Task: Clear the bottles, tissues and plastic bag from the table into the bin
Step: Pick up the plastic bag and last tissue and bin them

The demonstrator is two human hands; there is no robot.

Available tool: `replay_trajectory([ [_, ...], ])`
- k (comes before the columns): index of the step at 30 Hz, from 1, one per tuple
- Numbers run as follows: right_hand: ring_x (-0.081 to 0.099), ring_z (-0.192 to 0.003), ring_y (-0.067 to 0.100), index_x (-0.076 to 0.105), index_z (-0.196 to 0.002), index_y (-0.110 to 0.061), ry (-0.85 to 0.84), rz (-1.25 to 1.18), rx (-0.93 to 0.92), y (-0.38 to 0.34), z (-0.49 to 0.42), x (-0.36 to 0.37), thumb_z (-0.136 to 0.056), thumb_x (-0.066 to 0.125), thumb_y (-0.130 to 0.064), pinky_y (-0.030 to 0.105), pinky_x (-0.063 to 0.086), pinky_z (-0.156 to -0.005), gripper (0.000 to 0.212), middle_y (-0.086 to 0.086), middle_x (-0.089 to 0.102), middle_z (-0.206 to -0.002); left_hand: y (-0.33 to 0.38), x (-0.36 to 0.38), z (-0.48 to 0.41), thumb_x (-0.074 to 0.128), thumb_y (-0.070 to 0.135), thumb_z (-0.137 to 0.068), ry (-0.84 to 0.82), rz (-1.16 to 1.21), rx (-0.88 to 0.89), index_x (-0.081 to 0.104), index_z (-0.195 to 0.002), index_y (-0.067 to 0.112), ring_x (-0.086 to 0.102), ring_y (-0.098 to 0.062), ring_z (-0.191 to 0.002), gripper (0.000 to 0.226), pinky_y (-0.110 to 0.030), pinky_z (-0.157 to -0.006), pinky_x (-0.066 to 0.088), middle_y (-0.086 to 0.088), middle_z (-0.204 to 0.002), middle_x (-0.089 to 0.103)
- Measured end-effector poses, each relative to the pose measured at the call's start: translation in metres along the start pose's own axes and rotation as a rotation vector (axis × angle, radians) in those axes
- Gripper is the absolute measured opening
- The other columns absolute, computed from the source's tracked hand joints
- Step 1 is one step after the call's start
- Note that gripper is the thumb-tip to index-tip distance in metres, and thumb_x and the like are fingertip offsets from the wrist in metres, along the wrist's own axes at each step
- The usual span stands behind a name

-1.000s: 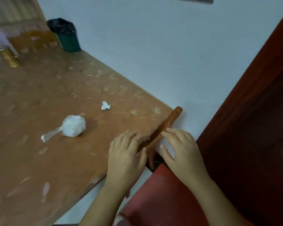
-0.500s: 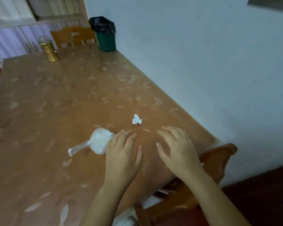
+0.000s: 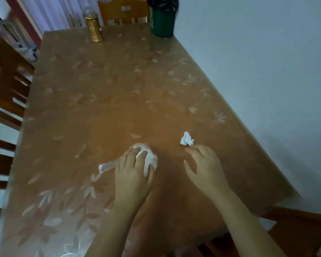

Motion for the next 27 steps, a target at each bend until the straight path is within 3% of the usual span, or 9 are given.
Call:
replay_trajectory([
  [9, 0.056, -0.094, 0.038, 0.062, -0.104, -0.002, -0.109, -0.035, 0.048, 0.045, -0.054, 0.069, -0.074, 0.067, -0.007, 0.048, 0.044, -0.085, 0.031, 0.018, 0.063, -0.102, -0.045, 0.038, -0.023, 0.043, 0.028, -0.079, -0.081, -0.072, -0.143, 0.061, -0.107, -0.001, 0.054, -0.04, -0.109, 0.044, -0.051, -0.089, 0.045, -0.021, -0.111, 0.062],
  [22, 0.043, -0.114, 0.035, 0.058, -0.112, -0.005, -0.147, -0.046, 0.144, 0.1, -0.098, 0.131, -0.078, 0.066, -0.014, 0.049, 0.042, -0.087, 0.036, 0.018, 0.053, -0.122, -0.083, 0.075, -0.026, 0.043, 0.041, -0.076, -0.2, -0.188, -0.242, 0.059, -0.114, 0.003, 0.052, -0.041, -0.112, 0.056, -0.055, -0.091, 0.042, -0.021, -0.116, 0.06],
  [27, 0.041, -0.116, 0.034, 0.058, -0.113, -0.006, -0.18, -0.059, 0.153, 0.105, -0.098, 0.147, -0.079, 0.066, -0.014, 0.047, 0.042, -0.088, 0.036, 0.017, 0.053, -0.122, -0.09, 0.081, -0.023, 0.045, 0.042, -0.076, -0.228, -0.137, -0.304, 0.058, -0.117, 0.004, 0.058, -0.038, -0.099, 0.057, -0.05, -0.084, 0.046, -0.02, -0.11, 0.062],
])
Point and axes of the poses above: each hand's wrist, its own z-axis away from the middle knuckle, its own x-axis out of the palm, y = z × x, the point moved 9 cm from there along -z, towards the middle knuckle
